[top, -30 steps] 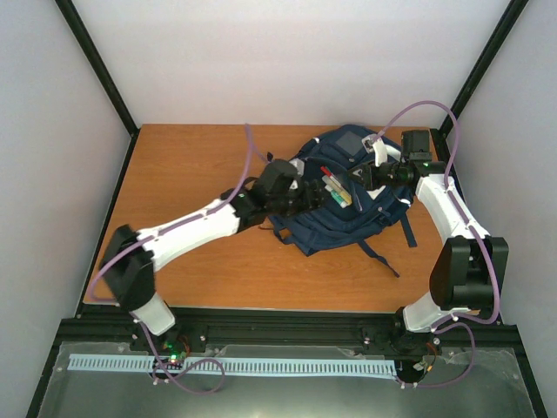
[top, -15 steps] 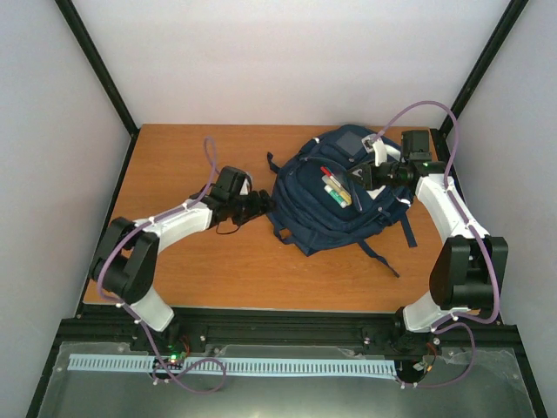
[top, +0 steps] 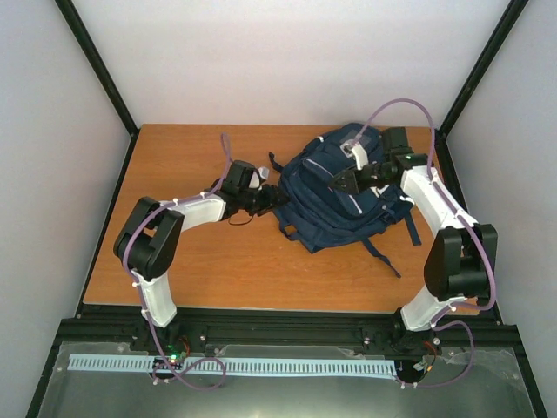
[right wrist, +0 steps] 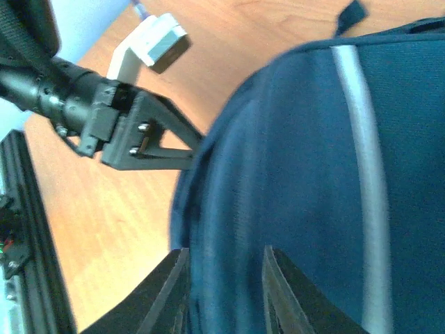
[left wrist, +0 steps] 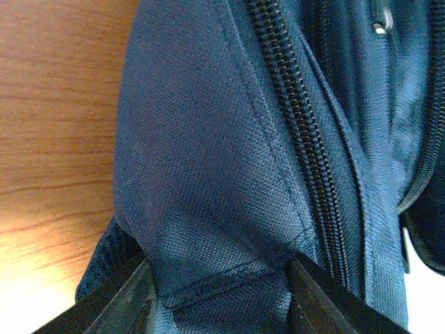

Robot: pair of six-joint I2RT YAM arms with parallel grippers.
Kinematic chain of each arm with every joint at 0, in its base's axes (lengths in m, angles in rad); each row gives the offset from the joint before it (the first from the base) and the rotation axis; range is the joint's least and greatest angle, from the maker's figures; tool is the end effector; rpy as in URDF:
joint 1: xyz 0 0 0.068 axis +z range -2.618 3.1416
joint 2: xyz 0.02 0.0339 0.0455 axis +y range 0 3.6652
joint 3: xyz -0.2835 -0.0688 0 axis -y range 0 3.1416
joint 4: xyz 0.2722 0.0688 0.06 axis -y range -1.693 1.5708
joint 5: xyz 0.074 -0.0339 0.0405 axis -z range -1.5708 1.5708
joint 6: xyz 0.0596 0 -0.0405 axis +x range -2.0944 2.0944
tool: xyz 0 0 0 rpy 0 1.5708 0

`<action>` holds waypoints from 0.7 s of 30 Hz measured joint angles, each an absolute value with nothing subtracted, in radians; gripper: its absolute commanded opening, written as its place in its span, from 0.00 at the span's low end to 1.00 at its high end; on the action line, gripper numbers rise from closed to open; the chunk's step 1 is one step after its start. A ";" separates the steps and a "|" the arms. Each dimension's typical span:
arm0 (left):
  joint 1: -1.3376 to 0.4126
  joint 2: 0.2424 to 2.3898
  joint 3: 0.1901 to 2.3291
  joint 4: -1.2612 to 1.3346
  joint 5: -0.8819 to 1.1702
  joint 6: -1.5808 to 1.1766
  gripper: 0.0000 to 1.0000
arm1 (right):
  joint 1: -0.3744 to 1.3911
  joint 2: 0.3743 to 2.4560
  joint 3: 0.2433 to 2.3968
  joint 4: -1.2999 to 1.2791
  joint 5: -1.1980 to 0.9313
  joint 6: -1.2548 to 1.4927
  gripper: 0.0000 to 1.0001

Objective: Pack the student bag
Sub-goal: Adjust the student bag at the center of the board.

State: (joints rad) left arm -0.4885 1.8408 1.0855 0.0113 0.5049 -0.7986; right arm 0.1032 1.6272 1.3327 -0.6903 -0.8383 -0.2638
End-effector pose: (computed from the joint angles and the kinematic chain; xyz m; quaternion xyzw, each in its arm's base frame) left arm 0.3642 -0.2262 0.1584 -0.0378 0.8916 -0.4164 0.1739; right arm 0.3703 0.0829 0.2801 -0.2751 0.8384 0.3672 0.2942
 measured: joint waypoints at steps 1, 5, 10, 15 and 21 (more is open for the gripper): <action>-0.489 1.841 1.085 0.020 0.511 -0.806 0.39 | 0.123 1.633 1.351 -0.723 -0.834 -0.284 0.34; -0.489 1.831 1.069 0.060 0.528 -0.813 0.19 | 0.189 1.631 1.398 -0.855 -0.834 -0.373 0.31; -0.490 1.801 1.030 0.085 0.532 -0.804 0.02 | 0.126 1.584 1.366 -0.912 -0.785 -0.408 0.36; -0.493 1.722 0.960 0.095 0.532 -0.800 0.01 | -0.035 1.523 1.322 -0.905 -0.688 -0.403 0.56; -0.493 1.554 0.811 0.096 0.522 -0.798 0.01 | -0.113 1.480 1.214 -0.867 -0.540 -0.400 0.66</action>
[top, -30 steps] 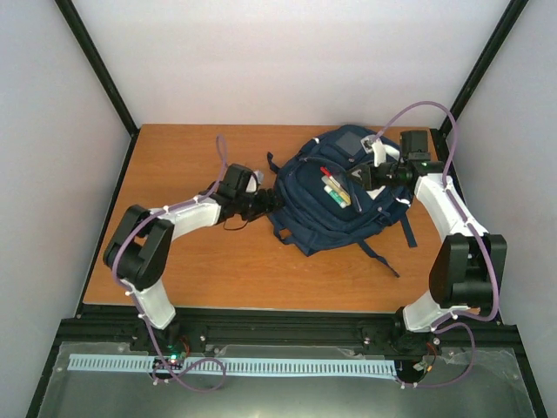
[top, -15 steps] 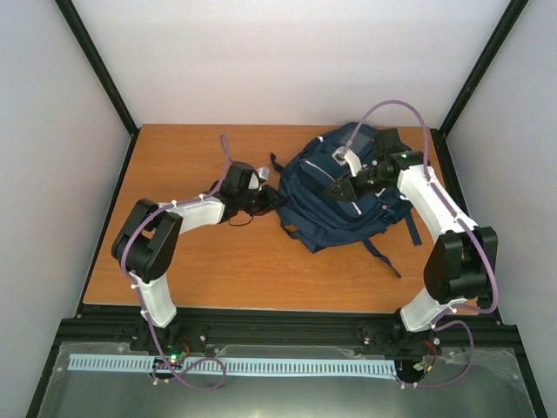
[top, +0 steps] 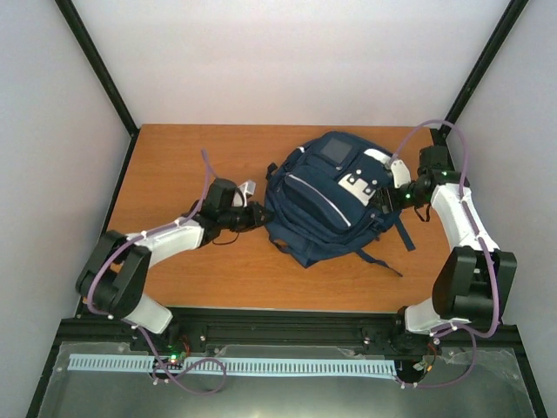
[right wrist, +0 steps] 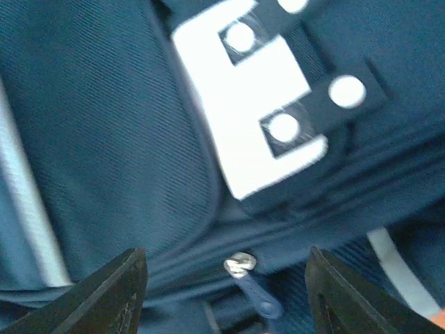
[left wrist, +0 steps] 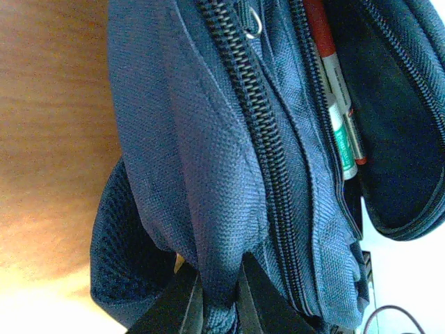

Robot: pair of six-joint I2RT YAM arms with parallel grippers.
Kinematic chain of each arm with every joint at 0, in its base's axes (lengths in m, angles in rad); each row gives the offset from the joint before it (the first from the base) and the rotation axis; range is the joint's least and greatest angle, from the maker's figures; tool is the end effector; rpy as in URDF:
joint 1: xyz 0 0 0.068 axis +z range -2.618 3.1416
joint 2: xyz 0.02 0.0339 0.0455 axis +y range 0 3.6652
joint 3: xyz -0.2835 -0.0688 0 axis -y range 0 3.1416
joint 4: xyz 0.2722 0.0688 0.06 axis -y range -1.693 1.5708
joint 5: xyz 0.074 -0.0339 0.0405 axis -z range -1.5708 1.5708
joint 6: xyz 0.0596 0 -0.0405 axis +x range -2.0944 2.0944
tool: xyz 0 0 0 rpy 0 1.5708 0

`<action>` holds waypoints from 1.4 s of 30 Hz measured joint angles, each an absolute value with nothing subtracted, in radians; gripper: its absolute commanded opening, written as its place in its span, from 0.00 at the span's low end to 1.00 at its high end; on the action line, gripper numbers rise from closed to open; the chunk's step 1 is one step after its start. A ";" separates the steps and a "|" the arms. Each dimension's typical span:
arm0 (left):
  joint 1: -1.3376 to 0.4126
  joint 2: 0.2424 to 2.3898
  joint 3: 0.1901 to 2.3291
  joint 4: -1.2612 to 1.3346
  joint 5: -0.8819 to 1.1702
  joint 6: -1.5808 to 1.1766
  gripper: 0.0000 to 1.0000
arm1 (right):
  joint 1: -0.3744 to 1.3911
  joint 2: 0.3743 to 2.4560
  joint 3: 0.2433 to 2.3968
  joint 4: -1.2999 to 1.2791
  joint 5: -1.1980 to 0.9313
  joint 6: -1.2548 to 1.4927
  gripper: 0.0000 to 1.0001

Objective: Pack the student bag
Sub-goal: Adjust the student bag at the center of the board.

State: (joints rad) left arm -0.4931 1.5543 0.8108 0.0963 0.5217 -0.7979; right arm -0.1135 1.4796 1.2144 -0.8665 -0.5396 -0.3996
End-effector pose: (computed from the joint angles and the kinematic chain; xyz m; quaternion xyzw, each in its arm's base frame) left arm 0.3000 -0.1949 0.1811 -0.0177 0.8724 -0.4434 0.2050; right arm 0.3272 -0.0065 0.2691 -0.1916 0.9228 0.1984 0.2690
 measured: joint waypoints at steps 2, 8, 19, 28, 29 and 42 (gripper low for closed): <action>-0.496 1.488 0.743 0.098 0.510 -0.799 0.01 | -0.117 1.479 1.175 -0.855 -0.499 -0.396 0.68; -0.521 1.269 0.576 0.057 0.443 -0.810 0.01 | -0.118 1.528 1.140 -0.820 -0.437 -0.362 0.71; -0.686 1.031 0.368 0.056 0.277 -0.931 0.04 | -0.107 1.826 1.354 -0.854 -0.562 -0.284 0.65; -0.880 1.259 0.467 0.087 0.186 -0.965 0.11 | -0.036 2.073 1.699 -0.860 -0.586 -0.199 0.59; -0.901 1.299 0.504 0.085 0.183 -0.964 0.12 | -0.033 2.104 1.740 -0.859 -0.588 -0.192 0.58; -1.049 1.528 0.789 -0.072 0.181 -0.836 0.59 | -0.027 2.095 1.810 -0.827 -0.571 -0.192 0.67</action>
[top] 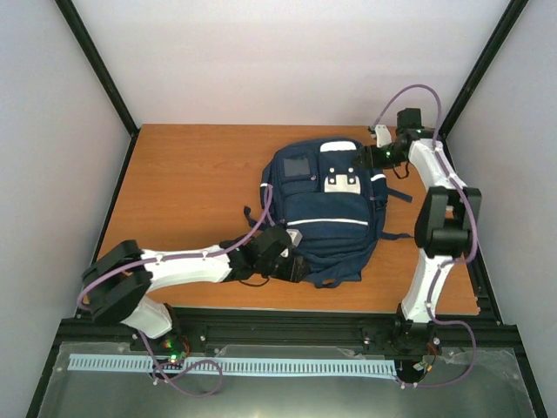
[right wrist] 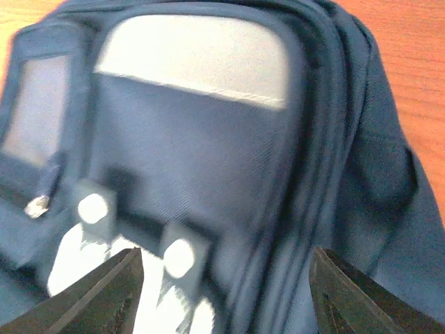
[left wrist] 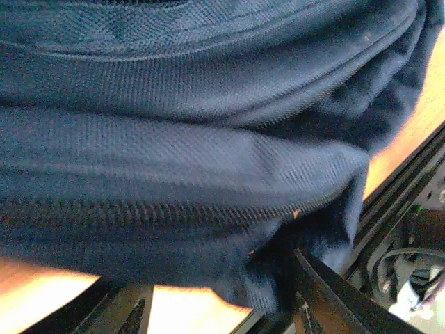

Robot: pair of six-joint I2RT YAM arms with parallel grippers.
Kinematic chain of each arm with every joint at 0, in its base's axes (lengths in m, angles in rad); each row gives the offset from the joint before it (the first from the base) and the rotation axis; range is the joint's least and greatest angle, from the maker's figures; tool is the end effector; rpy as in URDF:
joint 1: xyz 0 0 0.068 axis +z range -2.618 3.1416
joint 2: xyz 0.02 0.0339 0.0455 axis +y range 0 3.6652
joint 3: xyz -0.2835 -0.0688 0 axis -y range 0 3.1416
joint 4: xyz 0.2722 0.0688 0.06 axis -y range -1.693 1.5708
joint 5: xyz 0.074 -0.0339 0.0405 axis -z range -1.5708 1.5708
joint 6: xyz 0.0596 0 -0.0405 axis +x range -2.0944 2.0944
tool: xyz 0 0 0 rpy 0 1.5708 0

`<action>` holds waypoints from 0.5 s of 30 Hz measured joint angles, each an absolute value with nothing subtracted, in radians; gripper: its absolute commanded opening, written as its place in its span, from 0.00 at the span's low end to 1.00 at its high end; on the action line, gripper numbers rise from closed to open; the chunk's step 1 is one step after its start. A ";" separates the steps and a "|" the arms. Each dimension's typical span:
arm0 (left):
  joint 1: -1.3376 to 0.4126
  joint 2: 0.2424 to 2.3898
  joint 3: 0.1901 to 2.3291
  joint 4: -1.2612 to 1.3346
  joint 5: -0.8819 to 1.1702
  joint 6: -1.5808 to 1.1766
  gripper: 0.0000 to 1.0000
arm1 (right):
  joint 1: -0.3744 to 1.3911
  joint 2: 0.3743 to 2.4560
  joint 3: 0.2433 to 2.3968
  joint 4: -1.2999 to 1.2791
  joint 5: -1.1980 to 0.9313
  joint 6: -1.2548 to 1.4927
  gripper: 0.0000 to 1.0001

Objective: Pack the student bag
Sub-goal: Adjust the student bag at the center of the board.

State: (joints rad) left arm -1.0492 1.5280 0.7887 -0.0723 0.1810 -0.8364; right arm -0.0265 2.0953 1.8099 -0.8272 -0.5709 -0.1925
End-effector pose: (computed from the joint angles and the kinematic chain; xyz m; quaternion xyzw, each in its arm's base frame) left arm 0.1605 -0.3008 0.1615 0.1315 0.9162 -0.3479 0.1489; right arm 0.4956 0.0191 0.2285 -0.1412 0.9259 0.2488 0.2466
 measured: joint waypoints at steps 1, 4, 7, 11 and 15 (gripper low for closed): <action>-1.049 1.503 0.789 -0.118 0.172 -0.818 0.62 | -0.027 2.040 1.763 -0.822 -0.563 -0.196 0.67; -1.050 1.406 0.796 -0.268 0.140 -0.752 0.65 | -0.025 1.857 1.645 -0.811 -0.561 -0.207 0.66; -1.048 1.303 0.816 -0.414 0.075 -0.692 0.66 | -0.013 1.684 1.537 -0.788 -0.577 -0.233 0.62; -0.995 1.182 0.818 -0.527 0.000 -0.634 0.64 | 0.062 1.504 1.340 -0.764 -0.619 -0.306 0.62; -0.805 1.119 0.785 -0.535 0.011 -0.594 0.60 | 0.208 1.408 1.158 -0.767 -0.625 -0.393 0.62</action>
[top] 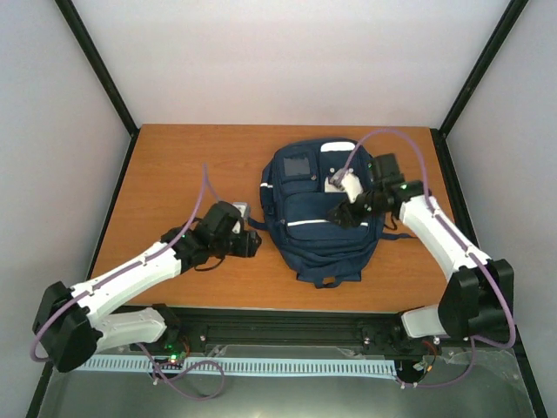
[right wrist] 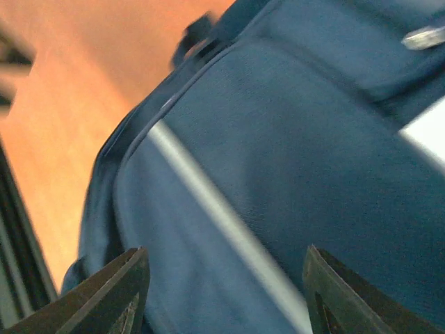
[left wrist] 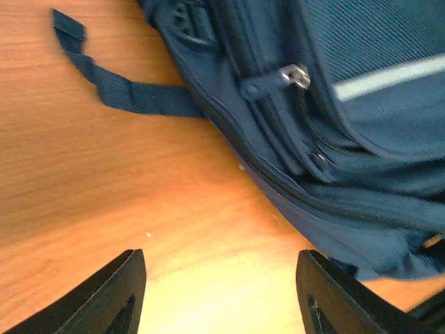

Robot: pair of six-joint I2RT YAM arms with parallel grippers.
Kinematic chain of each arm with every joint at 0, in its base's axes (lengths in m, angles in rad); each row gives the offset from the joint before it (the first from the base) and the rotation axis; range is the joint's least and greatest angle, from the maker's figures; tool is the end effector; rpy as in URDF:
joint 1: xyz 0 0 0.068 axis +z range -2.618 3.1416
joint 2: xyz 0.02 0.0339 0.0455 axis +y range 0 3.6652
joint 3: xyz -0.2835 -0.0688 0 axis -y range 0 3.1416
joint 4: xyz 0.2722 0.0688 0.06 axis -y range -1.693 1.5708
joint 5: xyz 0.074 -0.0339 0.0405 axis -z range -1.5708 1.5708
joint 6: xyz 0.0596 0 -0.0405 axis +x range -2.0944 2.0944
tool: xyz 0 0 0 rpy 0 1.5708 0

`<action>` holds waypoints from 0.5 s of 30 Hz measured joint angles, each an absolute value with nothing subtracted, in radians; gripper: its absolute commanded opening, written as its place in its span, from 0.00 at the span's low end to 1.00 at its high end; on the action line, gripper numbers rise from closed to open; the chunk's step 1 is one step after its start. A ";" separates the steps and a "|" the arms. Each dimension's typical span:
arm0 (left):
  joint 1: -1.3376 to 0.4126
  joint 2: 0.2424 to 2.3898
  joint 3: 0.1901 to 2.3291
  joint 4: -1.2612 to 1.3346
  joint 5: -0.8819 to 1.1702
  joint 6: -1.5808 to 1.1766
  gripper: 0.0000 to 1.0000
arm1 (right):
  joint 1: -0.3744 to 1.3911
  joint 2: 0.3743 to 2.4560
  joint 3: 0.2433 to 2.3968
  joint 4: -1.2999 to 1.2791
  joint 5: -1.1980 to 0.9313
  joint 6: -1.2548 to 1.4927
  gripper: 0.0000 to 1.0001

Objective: Pack the student bag
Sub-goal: Adjust the student bag at the center of the board.

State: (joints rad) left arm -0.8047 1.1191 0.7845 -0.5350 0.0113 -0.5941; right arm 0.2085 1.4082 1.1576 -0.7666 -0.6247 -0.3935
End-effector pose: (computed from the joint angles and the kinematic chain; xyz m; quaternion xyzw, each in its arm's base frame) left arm 0.1793 -0.1873 0.2338 0.1006 0.9337 -0.2252 0.2594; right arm 0.3029 0.0997 0.2798 -0.3516 0.8493 0.2703 0.2862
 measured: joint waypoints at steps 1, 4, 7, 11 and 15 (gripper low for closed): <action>-0.764 1.118 0.776 -0.528 0.013 -0.586 0.57 | 0.252 1.389 1.116 -0.767 -0.611 -0.413 0.63; -0.698 1.141 0.768 -0.492 0.047 -0.555 0.49 | 0.358 1.332 1.032 -0.759 -0.545 -0.465 0.63; -0.666 1.207 0.775 -0.430 0.099 -0.516 0.45 | 0.427 1.272 0.989 -0.745 -0.475 -0.513 0.64; -0.643 1.304 0.781 -0.337 0.174 -0.463 0.46 | 0.515 1.202 0.950 -0.694 -0.358 -0.588 0.64; -0.640 1.360 0.785 -0.236 0.241 -0.406 0.52 | 0.593 1.193 0.907 -0.645 -0.255 -0.658 0.64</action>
